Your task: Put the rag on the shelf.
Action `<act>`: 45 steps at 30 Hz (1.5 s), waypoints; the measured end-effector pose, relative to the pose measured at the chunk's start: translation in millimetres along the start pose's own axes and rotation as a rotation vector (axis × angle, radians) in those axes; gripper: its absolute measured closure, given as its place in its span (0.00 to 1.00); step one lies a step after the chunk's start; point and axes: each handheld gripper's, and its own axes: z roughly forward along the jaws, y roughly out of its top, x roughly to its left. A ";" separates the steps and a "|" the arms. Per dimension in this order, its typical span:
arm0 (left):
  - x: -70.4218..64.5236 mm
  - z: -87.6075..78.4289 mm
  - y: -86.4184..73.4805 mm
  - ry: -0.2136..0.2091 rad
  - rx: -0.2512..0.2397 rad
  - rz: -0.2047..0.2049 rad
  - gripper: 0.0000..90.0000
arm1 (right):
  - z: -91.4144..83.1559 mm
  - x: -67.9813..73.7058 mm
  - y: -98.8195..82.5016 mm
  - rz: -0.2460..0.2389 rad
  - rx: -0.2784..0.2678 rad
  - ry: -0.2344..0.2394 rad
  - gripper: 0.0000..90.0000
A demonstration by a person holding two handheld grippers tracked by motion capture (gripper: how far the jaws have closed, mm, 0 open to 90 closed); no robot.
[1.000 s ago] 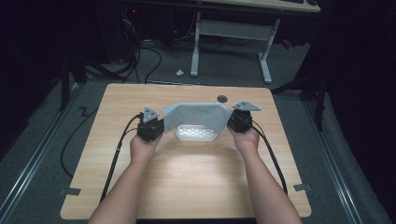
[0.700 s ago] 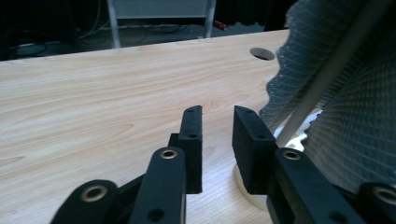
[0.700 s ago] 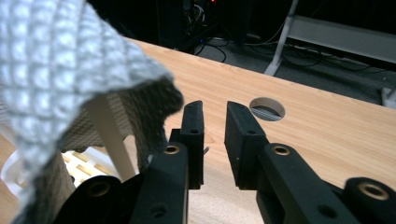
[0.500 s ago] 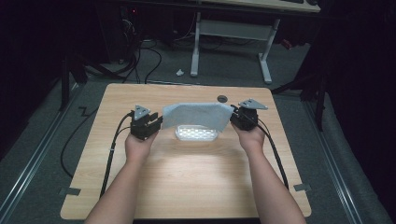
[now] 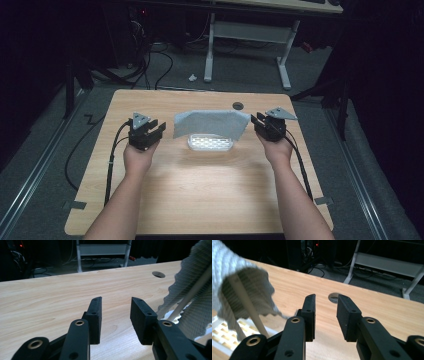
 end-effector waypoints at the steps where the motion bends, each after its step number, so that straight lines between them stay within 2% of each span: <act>1: -1.0 -3.3 0.7 0.004 -0.001 0.010 0.68 | -2.5 -0.7 -2.8 -0.008 0.012 -0.003 0.75; 4: -1.9 -19.1 4.4 0.009 -0.030 0.030 0.67 | -9.4 0.1 -7.7 -0.020 -0.006 -0.008 0.73; 7: -2.3 -25.8 4.2 0.005 -0.036 0.030 0.65 | -17.3 1.0 -12.2 -0.023 0.000 -0.005 0.70; 10: -5.0 -35.7 0.2 0.013 -0.049 0.040 0.62 | -24.1 2.0 -15.4 -0.032 -0.013 -0.009 0.69; 13: -7.3 -43.8 -6.4 0.001 -0.044 0.032 0.56 | -36.8 5.0 -17.9 -0.029 -0.003 0.009 0.65; 16: -11.1 -52.4 -15.2 -0.007 -0.032 0.053 0.53 | -45.7 7.9 -19.4 -0.035 -0.027 0.011 0.63; 17: -12.1 -55.5 -18.9 -0.014 -0.029 0.054 0.50 | -54.0 10.9 -19.6 -0.037 -0.023 0.024 0.60; 20: -15.3 -64.0 -31.8 -0.036 -0.016 0.049 0.45 | -61.8 14.8 -19.6 -0.045 -0.024 0.035 0.57; 22: -17.4 -71.1 -41.0 -0.044 -0.002 0.052 0.41 | -71.6 18.8 -18.5 -0.047 -0.024 0.066 0.53; 23: -19.3 -76.5 -46.8 -0.062 0.006 0.048 0.39 | -75.7 20.4 -19.0 -0.047 -0.041 0.075 0.52; 24: -20.6 -81.2 -51.4 -0.067 0.007 0.051 0.38 | -83.0 23.4 -20.5 -0.056 -0.066 0.081 0.51; 25: -21.6 -84.8 -54.7 -0.069 0.013 0.056 0.37 | -92.4 28.6 -22.3 -0.072 -0.057 0.087 0.48; 27: -24.5 -94.6 -62.6 -0.071 0.022 0.069 0.36 | -95.9 31.0 -24.2 -0.083 -0.062 0.092 0.46; 30: -31.1 -107.8 -74.2 -0.090 0.046 0.070 0.35 | -112.3 41.6 -38.2 -0.087 -0.063 0.104 0.42; 33: -44.6 -119.6 -89.1 -0.097 0.091 0.119 0.33 | -124.9 51.3 -57.9 -0.067 -0.038 0.101 0.37; 34: -47.8 -121.7 -93.8 -0.100 0.098 0.125 0.33 | -132.4 57.8 -73.3 -0.071 -0.025 0.085 0.36; 35: -51.5 -124.3 -100.8 -0.113 0.115 0.127 0.33 | -132.4 57.8 -73.3 -0.071 -0.025 0.085 0.36; 36: -56.1 -126.9 -109.6 -0.106 0.141 0.146 0.34 | -135.7 61.0 -81.6 -0.072 -0.021 0.079 0.35; 37: -58.5 -128.3 -113.8 -0.099 0.158 0.166 0.38 | -143.0 66.8 -99.6 -0.071 -0.009 0.064 0.34; 38: -61.2 -128.9 -116.3 -0.100 0.187 0.188 0.38 | -147.8 69.9 -112.0 -0.056 -0.029 0.047 0.35; 39: -63.1 -129.3 -115.7 -0.106 0.208 0.206 0.37 | -151.7 71.4 -127.4 -0.048 -0.057 0.036 0.40; 40: -64.6 -130.1 -115.2 -0.110 0.203 0.211 0.38 | -152.0 72.5 -138.1 -0.055 -0.029 0.037 0.43; 41: -64.9 -130.4 -114.9 -0.116 0.197 0.212 0.38 | -148.4 71.6 -138.4 -0.062 0.032 0.068 0.35; 43: -64.7 -127.3 -114.7 -0.136 0.191 0.179 0.38 | -146.6 70.8 -136.9 -0.080 0.036 0.067 0.35; 44: -65.0 -125.3 -114.8 -0.140 0.193 0.169 0.38 | -146.9 69.3 -137.2 -0.096 0.012 0.055 0.39; 45: -65.4 -123.8 -115.2 -0.144 0.192 0.162 0.38 | -145.0 65.2 -138.0 -0.038 0.016 0.051 0.39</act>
